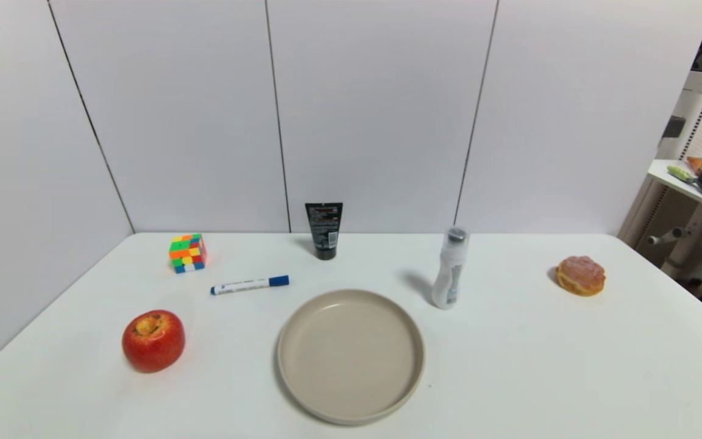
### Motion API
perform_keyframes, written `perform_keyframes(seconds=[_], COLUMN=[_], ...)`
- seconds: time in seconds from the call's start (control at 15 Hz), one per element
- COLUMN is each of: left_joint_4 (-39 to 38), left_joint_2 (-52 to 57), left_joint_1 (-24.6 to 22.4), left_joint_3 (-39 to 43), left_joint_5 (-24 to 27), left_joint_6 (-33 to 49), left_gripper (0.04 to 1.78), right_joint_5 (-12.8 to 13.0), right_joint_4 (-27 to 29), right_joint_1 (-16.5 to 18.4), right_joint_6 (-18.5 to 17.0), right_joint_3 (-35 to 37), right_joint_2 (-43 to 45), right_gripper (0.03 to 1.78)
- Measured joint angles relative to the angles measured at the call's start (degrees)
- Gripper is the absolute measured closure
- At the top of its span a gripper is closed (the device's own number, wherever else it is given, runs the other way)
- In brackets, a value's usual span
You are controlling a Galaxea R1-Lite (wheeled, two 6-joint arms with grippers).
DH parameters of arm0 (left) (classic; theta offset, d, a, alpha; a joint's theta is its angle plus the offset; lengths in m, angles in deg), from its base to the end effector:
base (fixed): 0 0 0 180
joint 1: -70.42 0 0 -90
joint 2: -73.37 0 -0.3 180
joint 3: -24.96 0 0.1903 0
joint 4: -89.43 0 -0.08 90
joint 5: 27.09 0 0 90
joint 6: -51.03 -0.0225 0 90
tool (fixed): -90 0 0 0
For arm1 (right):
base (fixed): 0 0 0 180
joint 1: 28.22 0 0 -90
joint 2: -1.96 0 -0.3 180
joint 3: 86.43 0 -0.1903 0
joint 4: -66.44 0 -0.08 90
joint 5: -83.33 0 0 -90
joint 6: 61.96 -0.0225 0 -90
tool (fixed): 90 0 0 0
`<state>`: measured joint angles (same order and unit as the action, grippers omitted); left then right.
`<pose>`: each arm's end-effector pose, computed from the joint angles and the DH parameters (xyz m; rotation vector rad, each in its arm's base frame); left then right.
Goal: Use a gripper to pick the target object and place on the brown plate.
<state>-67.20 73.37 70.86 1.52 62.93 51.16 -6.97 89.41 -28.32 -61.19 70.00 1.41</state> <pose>-0.0229 0.0002 0.0758 -0.0023 -0.0012 -0.0080 -0.0223 0.0001 0.0774 -0.0134 -0.0009 0.0070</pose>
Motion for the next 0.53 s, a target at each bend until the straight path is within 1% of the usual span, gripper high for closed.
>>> perform_keyframes(seconds=[0.13, 0.27, 0.4, 0.53], left_joint_4=[0.00, 0.00, 0.00, 0.00], left_joint_2=[0.00, 0.00, 0.00, 0.00], left_joint_1=[0.00, 0.00, 0.00, 0.00], left_joint_3=[0.00, 0.00, 0.00, -0.02], left_joint_5=[-0.02, -0.02, -0.02, -0.02], left_joint_6=[0.02, 0.02, 0.02, 0.02], left_gripper=[0.13, 0.13, 0.13, 0.13], right_joint_5=[-0.11, -0.13, -0.02, 0.04], right_joint_4=[-0.34, -0.34, -0.01, 1.19], right_joint_1=[-0.01, -0.32, -0.65, -0.84], right_joint_6=[0.57, 1.24, 1.29, 0.85], right_joint_3=[-1.91, -6.53, -13.57, -23.60], right_joint_2=[-3.28, -10.25, -19.96, -32.22], right_gripper=[0.12, 0.12, 0.12, 0.12])
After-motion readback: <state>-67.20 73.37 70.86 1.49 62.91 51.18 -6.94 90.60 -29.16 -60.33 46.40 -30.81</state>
